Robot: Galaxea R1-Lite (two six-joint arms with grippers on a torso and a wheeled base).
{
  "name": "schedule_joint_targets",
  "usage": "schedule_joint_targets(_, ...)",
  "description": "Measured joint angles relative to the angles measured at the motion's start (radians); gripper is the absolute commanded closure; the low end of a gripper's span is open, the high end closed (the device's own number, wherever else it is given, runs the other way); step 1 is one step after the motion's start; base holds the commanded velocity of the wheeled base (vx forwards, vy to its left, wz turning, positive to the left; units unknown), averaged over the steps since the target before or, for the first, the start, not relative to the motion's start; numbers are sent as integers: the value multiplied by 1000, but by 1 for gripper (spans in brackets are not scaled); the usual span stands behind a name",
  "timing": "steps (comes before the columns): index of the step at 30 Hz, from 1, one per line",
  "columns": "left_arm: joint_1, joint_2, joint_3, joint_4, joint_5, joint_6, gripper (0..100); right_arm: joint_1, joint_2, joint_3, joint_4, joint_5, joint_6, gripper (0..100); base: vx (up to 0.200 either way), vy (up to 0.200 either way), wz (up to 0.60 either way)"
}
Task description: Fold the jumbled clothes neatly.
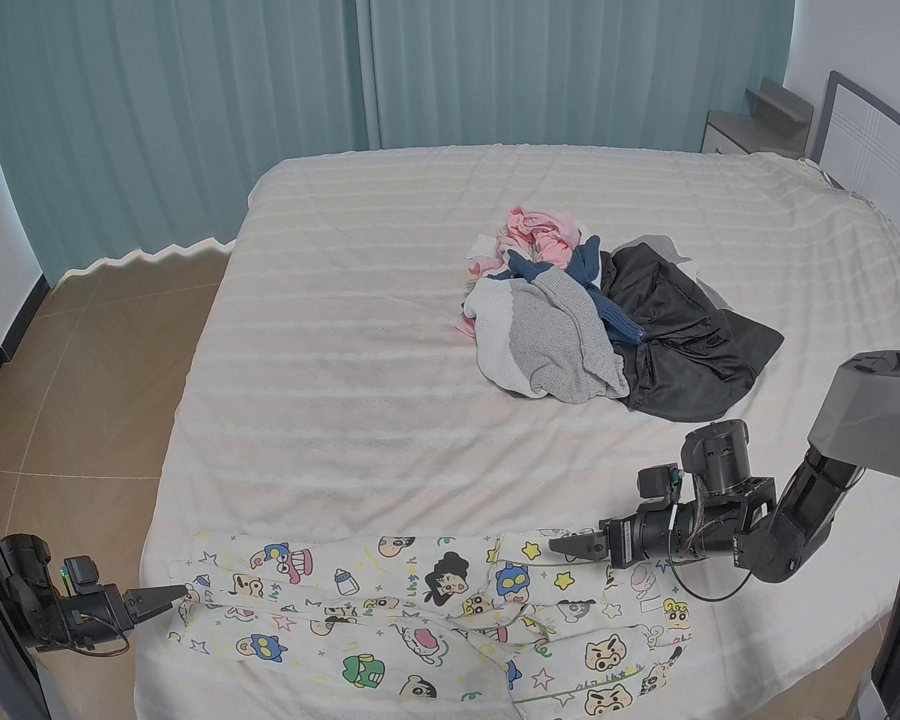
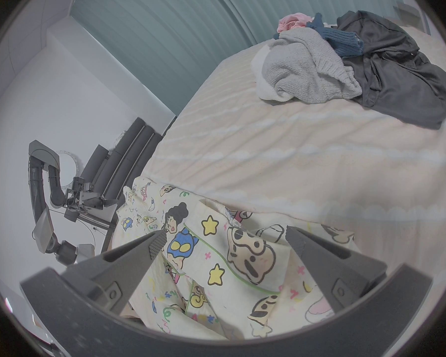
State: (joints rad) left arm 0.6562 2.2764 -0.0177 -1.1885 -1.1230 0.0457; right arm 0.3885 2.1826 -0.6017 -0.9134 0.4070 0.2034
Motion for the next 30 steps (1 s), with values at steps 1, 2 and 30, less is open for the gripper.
schedule_joint_targets(1,0,0,0,0,0,0,0,0,3,10,-26,0,5,0,0,0,0)
schedule_joint_targets(2,1,0,0,0,0,0,0,-1,9,20,-54,0,11,0,0,0,0)
schedule_joint_targets(30,1,0,0,0,0,0,0,-20,98,104,-212,-4,67,0,0,0,0)
